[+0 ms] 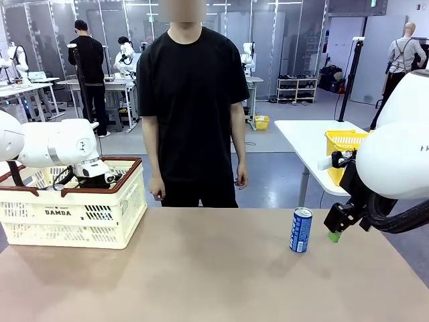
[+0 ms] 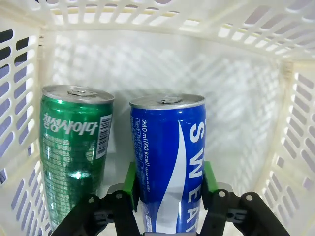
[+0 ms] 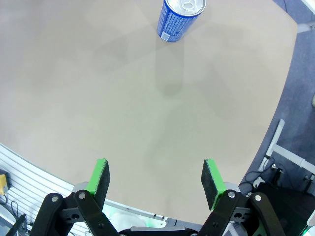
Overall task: Place the drinks into the Shopping basket.
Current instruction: Pick up one drink and place it into the Shopping basket.
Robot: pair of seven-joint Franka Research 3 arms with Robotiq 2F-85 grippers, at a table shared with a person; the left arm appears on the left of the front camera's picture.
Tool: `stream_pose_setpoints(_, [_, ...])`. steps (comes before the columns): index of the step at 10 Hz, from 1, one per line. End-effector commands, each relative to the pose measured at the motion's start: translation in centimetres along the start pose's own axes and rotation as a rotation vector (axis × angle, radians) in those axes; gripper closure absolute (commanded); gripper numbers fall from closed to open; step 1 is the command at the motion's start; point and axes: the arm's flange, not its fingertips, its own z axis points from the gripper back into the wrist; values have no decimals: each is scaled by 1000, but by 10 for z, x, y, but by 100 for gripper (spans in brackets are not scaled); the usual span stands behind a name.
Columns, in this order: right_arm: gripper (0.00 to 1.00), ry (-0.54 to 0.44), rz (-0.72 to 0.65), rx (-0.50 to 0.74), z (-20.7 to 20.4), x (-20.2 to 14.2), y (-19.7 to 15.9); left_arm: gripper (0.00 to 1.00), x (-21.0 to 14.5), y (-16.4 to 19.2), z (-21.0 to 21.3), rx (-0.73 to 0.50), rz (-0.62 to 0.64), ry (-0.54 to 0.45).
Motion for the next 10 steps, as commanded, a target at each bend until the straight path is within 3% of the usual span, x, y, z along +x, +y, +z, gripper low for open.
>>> stream_pose_setpoints(1, [7,1,5,7,0,0,0,23,1,-7,-9,9,3,10])
stream_pose_setpoints(2, [7,1,5,7,0,0,0,19,0,-10,-4,18,5,-1])
stream_pose_setpoints(3, [7,1,5,7,0,0,0,3,0,-13,2,31,10,-9])
stream_pose_setpoints(4, [7,1,5,7,0,0,0,0,-2,-16,8,41,20,-14])
stream_pose_setpoints(10, [7,1,5,7,0,0,0,0,-12,-37,61,93,6,-91])
